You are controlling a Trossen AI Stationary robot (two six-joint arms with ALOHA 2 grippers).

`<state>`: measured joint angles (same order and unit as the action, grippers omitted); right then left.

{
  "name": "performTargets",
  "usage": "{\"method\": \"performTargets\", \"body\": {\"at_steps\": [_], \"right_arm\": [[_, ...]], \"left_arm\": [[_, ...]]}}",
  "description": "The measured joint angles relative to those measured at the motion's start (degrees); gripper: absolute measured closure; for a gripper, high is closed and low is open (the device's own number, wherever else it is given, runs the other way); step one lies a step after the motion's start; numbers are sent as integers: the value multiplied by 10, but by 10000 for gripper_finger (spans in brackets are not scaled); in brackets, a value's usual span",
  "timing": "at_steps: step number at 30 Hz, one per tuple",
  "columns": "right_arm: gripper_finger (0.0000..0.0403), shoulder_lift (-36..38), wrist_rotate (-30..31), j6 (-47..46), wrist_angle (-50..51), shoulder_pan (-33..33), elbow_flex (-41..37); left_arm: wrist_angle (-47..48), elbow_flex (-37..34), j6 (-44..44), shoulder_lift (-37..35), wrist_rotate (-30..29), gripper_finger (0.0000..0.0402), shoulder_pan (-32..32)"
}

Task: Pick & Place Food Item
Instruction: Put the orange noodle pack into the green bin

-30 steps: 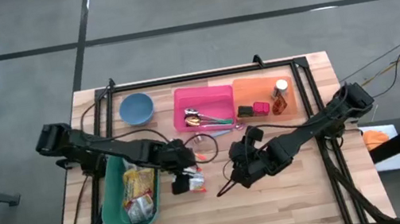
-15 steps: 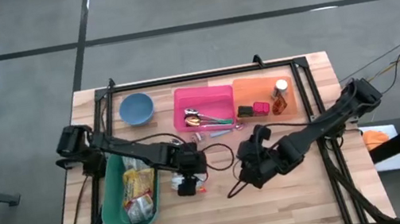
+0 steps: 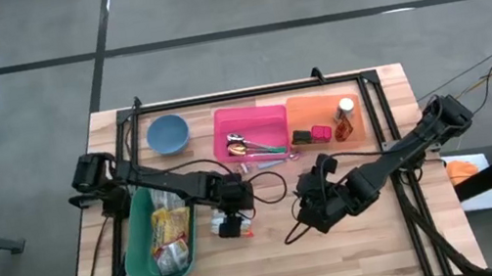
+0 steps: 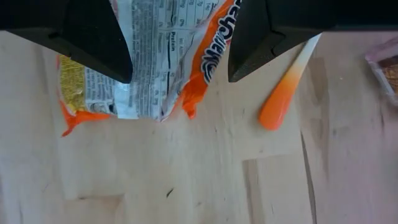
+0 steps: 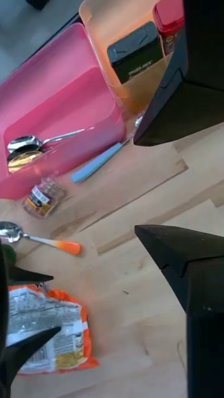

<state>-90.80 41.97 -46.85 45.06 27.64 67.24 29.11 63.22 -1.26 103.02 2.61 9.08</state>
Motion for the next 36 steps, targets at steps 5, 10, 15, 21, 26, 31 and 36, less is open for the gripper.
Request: {"method": "performTargets", "body": {"at_steps": [5, 10, 15, 21, 26, 31, 36], "right_arm": [[186, 0, -3, -1, -4, 2, 0], [186, 0, -4, 2, -7, 3, 0], [186, 0, -4, 3, -8, 3, 0], [186, 0, -4, 3, -9, 3, 0], [186, 0, -4, 3, -9, 3, 0], [186, 0, -4, 3, -9, 3, 0], [186, 0, -4, 3, -9, 3, 0]], "left_arm": [[-15, -14, 0, 0, 0, 136, -2], [-17, -14, -1, 0, 5, 146, -2], [-19, -14, -7, 0, 5, 188, -2], [-28, -18, -22, 0, 4, 248, -2], [-30, -18, -50, 0, -16, 296, -2], [-29, -18, -83, 0, -17, 357, -2], [-29, -18, -122, 0, -16, 398, -2]]}}
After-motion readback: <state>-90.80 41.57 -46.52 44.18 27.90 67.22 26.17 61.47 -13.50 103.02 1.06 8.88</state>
